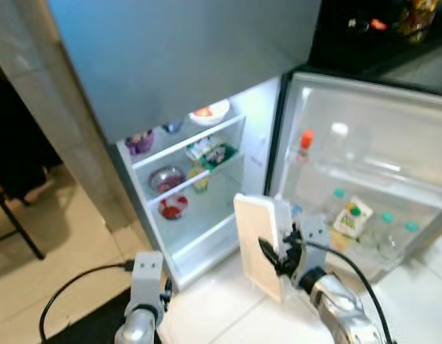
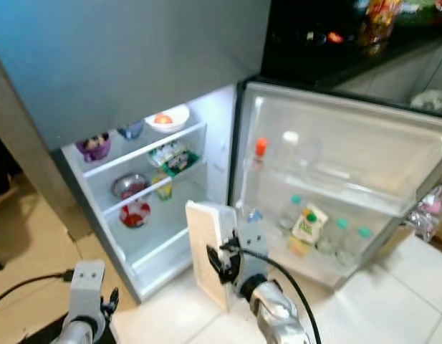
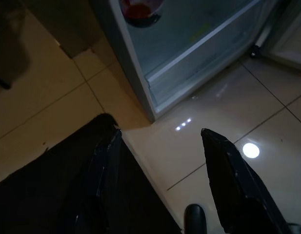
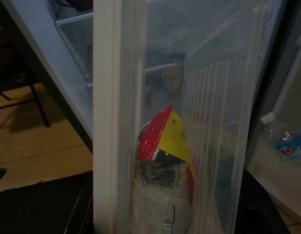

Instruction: Restocking fridge

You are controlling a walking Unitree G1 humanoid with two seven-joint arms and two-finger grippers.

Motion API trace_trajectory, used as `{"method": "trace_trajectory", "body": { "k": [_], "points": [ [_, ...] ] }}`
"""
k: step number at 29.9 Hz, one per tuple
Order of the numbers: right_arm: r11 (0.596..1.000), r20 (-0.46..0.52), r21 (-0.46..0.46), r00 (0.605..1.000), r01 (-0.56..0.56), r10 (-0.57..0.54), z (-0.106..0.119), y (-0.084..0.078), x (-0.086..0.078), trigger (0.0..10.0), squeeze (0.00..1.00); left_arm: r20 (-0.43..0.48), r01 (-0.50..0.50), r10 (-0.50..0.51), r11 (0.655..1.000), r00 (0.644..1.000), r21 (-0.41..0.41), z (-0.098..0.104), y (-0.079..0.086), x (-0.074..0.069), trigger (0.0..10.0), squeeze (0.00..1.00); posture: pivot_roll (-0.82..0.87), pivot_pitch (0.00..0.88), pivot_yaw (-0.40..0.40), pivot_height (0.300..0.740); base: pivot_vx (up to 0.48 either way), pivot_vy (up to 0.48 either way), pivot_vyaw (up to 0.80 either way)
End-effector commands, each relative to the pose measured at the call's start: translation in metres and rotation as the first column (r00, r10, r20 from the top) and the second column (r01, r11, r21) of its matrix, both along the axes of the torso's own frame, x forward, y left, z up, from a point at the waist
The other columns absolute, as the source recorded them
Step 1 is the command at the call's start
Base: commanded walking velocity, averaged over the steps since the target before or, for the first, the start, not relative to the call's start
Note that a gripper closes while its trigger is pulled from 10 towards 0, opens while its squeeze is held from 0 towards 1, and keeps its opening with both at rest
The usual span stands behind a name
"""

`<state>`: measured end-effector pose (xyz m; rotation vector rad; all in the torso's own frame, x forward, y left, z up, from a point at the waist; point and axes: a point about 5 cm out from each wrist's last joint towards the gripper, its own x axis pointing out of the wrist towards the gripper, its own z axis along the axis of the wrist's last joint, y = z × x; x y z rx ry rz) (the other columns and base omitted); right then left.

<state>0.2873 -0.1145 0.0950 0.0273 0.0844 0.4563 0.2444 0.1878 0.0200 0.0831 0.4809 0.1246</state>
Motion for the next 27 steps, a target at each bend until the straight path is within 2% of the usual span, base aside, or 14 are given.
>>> {"method": "trace_trajectory", "body": {
  "k": [1, 27],
  "points": [
    [1.000, 0.005, -0.006, 1.000, -0.009, 0.009, -0.0003, 0.0008, -0.0015, 10.0, 0.00, -0.041, -0.008, 0.008, 1.000, 0.999, 0.007, -0.0089, 0.0016, -0.0077, 10.0, 0.00, -0.07, 0.128, 0.057, 0.736, 0.000, -0.330, 0.00],
    [1.000, 0.006, 0.005, 1.000, -0.019, 0.019, -0.0002, 0.0022, -0.0023, 10.0, 0.00, -0.048, -0.031, 0.031, 0.999, 0.998, 0.010, -0.0100, 0.0024, -0.0064, 10.0, 0.00, -0.07, 0.131, 0.056, 0.736, 0.000, -0.279, 0.00]
  ]
}}
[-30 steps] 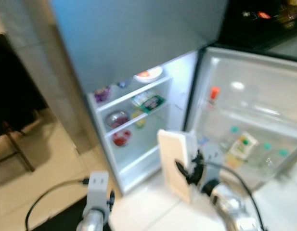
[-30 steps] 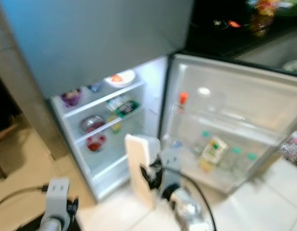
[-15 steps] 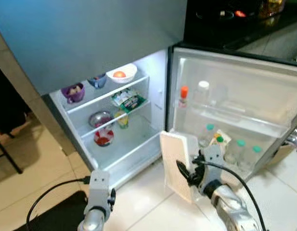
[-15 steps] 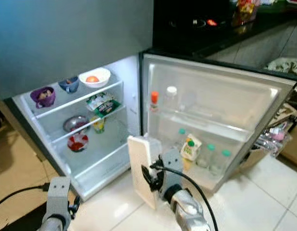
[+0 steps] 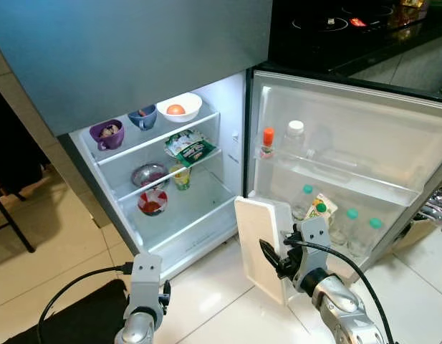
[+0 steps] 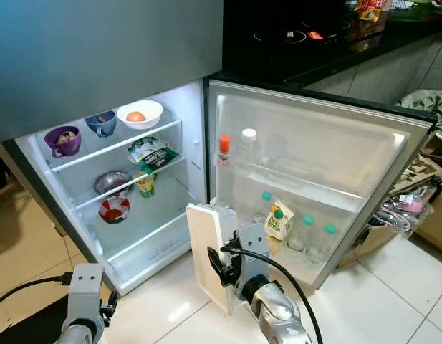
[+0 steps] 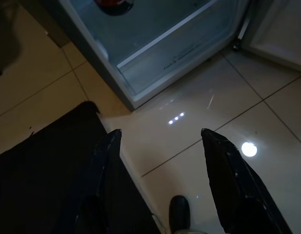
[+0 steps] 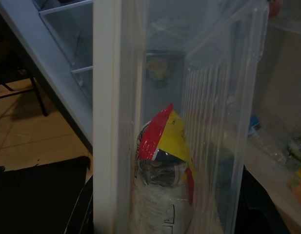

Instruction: Restocking fridge

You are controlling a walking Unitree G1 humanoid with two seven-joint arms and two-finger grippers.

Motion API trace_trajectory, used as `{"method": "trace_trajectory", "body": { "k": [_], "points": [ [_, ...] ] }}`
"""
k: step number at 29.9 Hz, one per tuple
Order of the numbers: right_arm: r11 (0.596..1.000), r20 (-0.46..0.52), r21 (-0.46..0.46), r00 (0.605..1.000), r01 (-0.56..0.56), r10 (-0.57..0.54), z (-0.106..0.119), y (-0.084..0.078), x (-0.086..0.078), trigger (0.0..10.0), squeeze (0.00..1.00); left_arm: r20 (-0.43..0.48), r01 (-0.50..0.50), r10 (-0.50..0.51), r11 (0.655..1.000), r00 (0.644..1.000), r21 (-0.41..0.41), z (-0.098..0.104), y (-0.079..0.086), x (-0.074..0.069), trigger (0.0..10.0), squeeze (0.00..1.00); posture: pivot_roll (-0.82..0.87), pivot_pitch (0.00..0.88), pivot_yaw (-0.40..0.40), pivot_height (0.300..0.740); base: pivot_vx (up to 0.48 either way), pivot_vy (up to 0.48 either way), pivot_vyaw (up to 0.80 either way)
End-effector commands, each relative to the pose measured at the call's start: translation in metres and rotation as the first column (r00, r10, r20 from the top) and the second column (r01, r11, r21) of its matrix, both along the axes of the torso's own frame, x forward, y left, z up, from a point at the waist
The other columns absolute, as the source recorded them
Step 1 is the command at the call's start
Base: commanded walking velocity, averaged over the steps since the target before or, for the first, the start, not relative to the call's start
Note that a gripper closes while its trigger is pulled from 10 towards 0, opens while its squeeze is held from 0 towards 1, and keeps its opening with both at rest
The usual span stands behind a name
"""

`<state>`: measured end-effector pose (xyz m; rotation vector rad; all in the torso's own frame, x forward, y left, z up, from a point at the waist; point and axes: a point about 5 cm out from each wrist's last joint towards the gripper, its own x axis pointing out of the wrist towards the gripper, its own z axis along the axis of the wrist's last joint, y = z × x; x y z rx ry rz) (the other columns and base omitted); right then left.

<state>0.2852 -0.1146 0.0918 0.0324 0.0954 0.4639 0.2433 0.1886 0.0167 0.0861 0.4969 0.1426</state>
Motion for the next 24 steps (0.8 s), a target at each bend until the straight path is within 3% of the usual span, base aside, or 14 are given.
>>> {"method": "trace_trajectory", "body": {
  "k": [1, 5, 24],
  "points": [
    [1.000, 0.018, 0.003, 1.000, -0.011, 0.011, 0.0031, 0.0024, -0.0002, 10.0, 0.00, -0.034, -0.019, 0.020, 1.000, 0.999, 0.002, -0.0068, 0.0022, -0.0055, 10.0, 0.00, -0.07, 0.131, 0.056, 0.736, 0.000, -0.255, 0.00],
    [1.000, 0.018, 0.003, 1.000, -0.011, 0.011, 0.0030, 0.0024, -0.0002, 10.0, 0.00, -0.035, -0.027, 0.027, 1.000, 0.999, -0.001, -0.0071, 0.0028, -0.0059, 10.0, 0.00, -0.07, 0.131, 0.056, 0.736, 0.120, -0.251, 0.00],
    [1.000, 0.017, -0.001, 1.000, -0.005, 0.005, 0.0022, 0.0010, -0.0004, 10.0, 0.00, -0.016, -0.053, 0.052, 0.998, 0.999, -0.039, -0.0059, 0.0047, -0.0052, 10.0, 0.00, -0.07, 0.130, 0.057, 0.736, 0.000, 0.000, 0.00]
  ]
}}
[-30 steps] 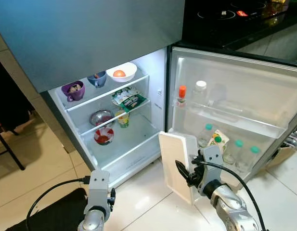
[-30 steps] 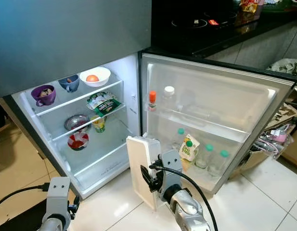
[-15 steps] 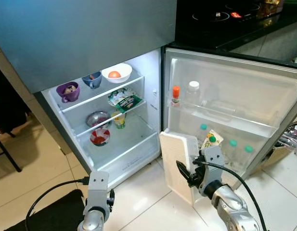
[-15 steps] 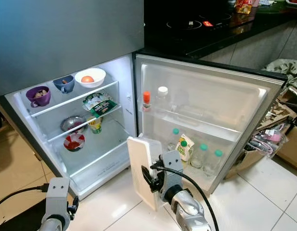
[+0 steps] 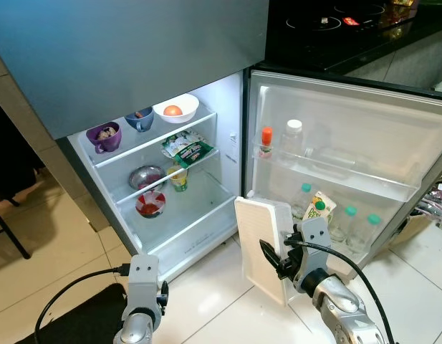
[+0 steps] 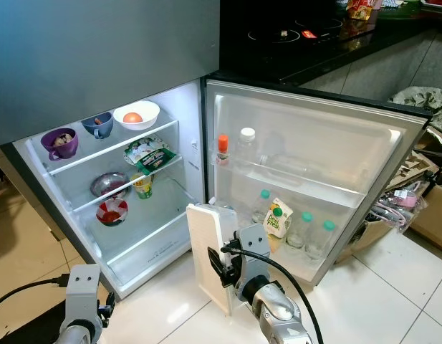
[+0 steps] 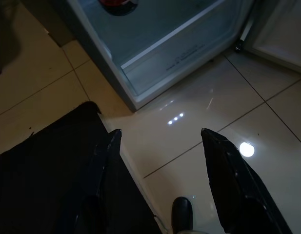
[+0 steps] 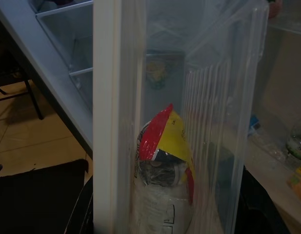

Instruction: Restocking fridge

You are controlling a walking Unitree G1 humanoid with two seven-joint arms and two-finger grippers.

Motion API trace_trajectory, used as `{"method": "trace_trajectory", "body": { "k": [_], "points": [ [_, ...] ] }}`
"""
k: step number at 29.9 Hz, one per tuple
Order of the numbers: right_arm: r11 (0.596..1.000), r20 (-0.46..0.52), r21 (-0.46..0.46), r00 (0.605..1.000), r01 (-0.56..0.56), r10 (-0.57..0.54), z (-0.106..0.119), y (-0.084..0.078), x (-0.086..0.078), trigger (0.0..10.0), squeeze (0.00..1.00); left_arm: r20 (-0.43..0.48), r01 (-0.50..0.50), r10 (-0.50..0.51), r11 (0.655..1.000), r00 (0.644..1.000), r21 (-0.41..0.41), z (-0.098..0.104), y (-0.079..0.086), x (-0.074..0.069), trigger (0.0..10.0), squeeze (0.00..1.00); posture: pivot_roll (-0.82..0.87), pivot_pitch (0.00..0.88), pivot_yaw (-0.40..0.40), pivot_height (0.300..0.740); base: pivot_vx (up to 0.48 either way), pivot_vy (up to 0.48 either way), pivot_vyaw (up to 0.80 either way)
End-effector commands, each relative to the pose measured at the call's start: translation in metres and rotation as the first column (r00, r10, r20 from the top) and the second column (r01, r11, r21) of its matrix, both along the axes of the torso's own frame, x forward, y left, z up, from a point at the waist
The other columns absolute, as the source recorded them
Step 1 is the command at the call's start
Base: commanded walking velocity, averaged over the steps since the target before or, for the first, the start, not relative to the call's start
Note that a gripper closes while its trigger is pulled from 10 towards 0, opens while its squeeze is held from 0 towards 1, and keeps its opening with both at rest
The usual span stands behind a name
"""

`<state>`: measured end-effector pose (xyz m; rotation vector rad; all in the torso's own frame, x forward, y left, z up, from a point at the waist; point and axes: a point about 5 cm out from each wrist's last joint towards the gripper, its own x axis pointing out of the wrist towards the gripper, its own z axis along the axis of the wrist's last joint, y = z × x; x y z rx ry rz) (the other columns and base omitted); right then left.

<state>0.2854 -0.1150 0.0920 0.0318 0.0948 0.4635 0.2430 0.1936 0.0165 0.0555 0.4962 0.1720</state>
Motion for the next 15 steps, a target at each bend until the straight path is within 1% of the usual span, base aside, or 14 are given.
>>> {"method": "trace_trajectory", "body": {
  "k": [1, 5, 6, 8, 9, 10, 13, 15],
  "points": [
    [1.000, 0.016, -0.001, 1.000, -0.005, 0.005, 0.0019, 0.0013, -0.0006, 10.0, 0.00, -0.021, -0.021, 0.020, 1.000, 1.000, -0.019, -0.0060, 0.0003, -0.0052, 10.0, 0.00, -0.07, 0.128, 0.057, 0.736, 0.000, 0.000, 0.00],
    [1.000, 0.016, -0.001, 1.000, -0.006, 0.006, 0.0017, 0.0014, -0.0006, 10.0, 0.00, -0.025, -0.033, 0.032, 0.999, 0.999, -0.032, -0.0068, 0.0010, -0.0054, 10.0, 0.00, -0.07, 0.127, 0.057, 0.736, 0.000, 0.000, 0.00],
    [1.000, 0.016, -0.002, 1.000, -0.006, 0.007, 0.0017, 0.0016, -0.0007, 10.0, 0.00, -0.009, -0.055, 0.054, 0.995, 0.998, -0.080, -0.0053, 0.0010, -0.0045, 10.0, 0.00, -0.07, 0.127, 0.057, 0.736, 0.000, 0.000, 0.00],
    [1.000, 0.016, -0.002, 1.000, -0.007, 0.007, 0.0017, 0.0017, -0.0007, 10.0, 0.00, -0.005, -0.060, 0.060, 0.994, 0.998, -0.093, -0.0049, 0.0010, -0.0042, 10.0, 0.00, -0.07, 0.127, 0.057, 0.736, 0.000, 0.000, 0.00],
    [1.000, 0.015, -0.003, 1.000, -0.006, 0.006, 0.0014, 0.0015, -0.0009, 10.0, 0.00, 0.005, -0.061, 0.062, 0.991, 0.998, -0.120, -0.0036, -0.0003, -0.0033, 10.0, 0.00, -0.07, 0.126, 0.056, 0.736, 0.000, 0.000, 0.00],
    [1.000, 0.015, -0.003, 1.000, -0.006, 0.006, 0.0013, 0.0014, -0.0010, 10.0, 0.00, 0.007, -0.055, 0.057, 0.991, 0.998, -0.119, -0.0033, -0.0009, -0.0031, 10.0, 0.00, -0.07, 0.126, 0.056, 0.736, 0.000, 0.000, 0.00],
    [1.000, 0.013, -0.004, 1.000, -0.006, 0.006, 0.0010, 0.0012, -0.0010, 10.0, 0.00, 0.027, -0.039, 0.040, 0.998, 0.999, -0.045, -0.0032, -0.0018, -0.0035, 10.0, 0.00, -0.07, 0.126, 0.056, 0.736, 0.000, 0.000, 0.00],
    [1.000, 0.013, -0.005, 1.000, -0.007, 0.007, 0.0007, 0.0012, -0.0011, 10.0, 0.00, 0.017, -0.024, 0.025, 0.999, 1.000, -0.048, -0.0047, -0.0023, -0.0041, 10.0, 0.00, -0.07, 0.125, 0.055, 0.736, 0.000, 0.000, 0.00]
  ]
}}
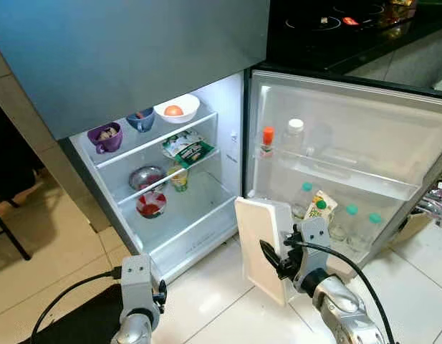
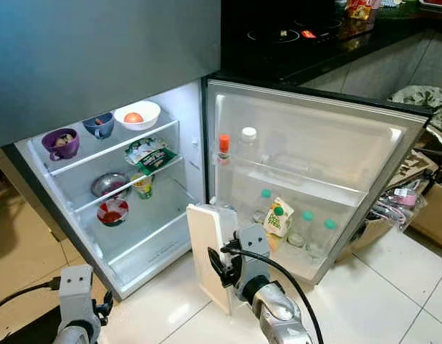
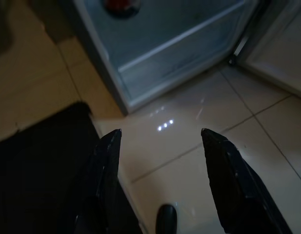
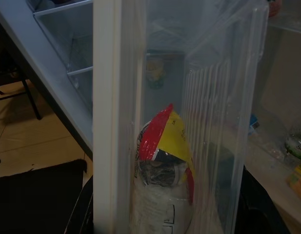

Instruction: Restocking fridge

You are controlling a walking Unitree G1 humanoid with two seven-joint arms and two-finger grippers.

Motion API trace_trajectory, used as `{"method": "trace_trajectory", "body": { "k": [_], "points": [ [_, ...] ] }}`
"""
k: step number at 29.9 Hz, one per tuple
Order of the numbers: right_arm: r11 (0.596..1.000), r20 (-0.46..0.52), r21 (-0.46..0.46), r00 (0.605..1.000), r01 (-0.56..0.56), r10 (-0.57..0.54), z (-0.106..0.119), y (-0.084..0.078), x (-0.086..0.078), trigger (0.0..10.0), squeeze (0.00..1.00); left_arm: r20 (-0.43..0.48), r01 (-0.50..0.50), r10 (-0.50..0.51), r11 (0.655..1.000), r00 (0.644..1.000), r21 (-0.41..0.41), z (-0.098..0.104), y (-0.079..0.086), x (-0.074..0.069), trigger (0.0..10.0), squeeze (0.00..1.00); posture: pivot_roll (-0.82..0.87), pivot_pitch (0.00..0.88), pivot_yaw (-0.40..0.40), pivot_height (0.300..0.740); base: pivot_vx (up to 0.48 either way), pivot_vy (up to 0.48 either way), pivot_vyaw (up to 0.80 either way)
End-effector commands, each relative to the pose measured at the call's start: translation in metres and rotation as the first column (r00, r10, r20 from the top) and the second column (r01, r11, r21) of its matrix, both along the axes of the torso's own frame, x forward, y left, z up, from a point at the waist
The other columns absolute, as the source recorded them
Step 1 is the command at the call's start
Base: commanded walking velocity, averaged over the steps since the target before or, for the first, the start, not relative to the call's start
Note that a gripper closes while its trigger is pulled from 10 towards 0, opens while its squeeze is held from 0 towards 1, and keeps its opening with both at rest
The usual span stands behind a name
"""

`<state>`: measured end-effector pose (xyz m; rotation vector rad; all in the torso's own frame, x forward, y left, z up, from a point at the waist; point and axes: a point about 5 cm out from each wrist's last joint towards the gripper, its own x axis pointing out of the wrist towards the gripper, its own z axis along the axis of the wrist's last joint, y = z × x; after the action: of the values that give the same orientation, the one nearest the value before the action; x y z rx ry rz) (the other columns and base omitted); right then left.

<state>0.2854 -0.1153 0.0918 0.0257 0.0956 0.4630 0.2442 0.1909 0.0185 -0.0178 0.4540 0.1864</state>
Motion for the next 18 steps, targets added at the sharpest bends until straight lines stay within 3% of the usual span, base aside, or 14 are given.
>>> {"method": "trace_trajectory", "body": {
  "k": [1, 5, 12, 18],
  "points": [
    [1.000, 0.011, 0.001, 1.000, -0.007, 0.007, 0.0006, 0.0016, -0.0012, 10.0, 0.00, -0.038, 0.018, -0.018, 1.000, 0.999, 0.000, -0.0078, -0.0001, -0.0059, 10.0, 0.00, -0.07, 0.125, 0.055, 0.736, 0.000, 0.000, 0.00],
    [1.000, 0.009, 0.002, 1.000, -0.009, 0.009, 0.0001, 0.0023, -0.0011, 10.0, 0.00, -0.045, 0.004, -0.006, 0.999, 0.999, -0.037, -0.0092, -0.0005, -0.0073, 10.0, 0.00, -0.07, 0.125, 0.055, 0.736, 0.000, 0.000, 0.00],
    [1.000, 0.008, 0.002, 1.000, -0.012, 0.012, -0.0001, 0.0031, -0.0011, 10.0, 0.00, -0.057, -0.014, 0.013, 1.000, 0.998, -0.011, -0.0109, 0.0036, -0.0082, 10.0, 0.00, -0.07, 0.125, 0.055, 0.736, 0.000, 0.000, 0.00],
    [1.000, 0.006, 0.002, 1.000, -0.010, 0.010, -0.0003, 0.0026, -0.0021, 10.0, 0.00, -0.068, -0.044, 0.044, 0.999, 0.997, 0.003, -0.0128, 0.0077, -0.0086, 10.0, 0.00, -0.07, 0.131, 0.054, 0.736, 0.326, -0.344, 0.00]
  ]
}}
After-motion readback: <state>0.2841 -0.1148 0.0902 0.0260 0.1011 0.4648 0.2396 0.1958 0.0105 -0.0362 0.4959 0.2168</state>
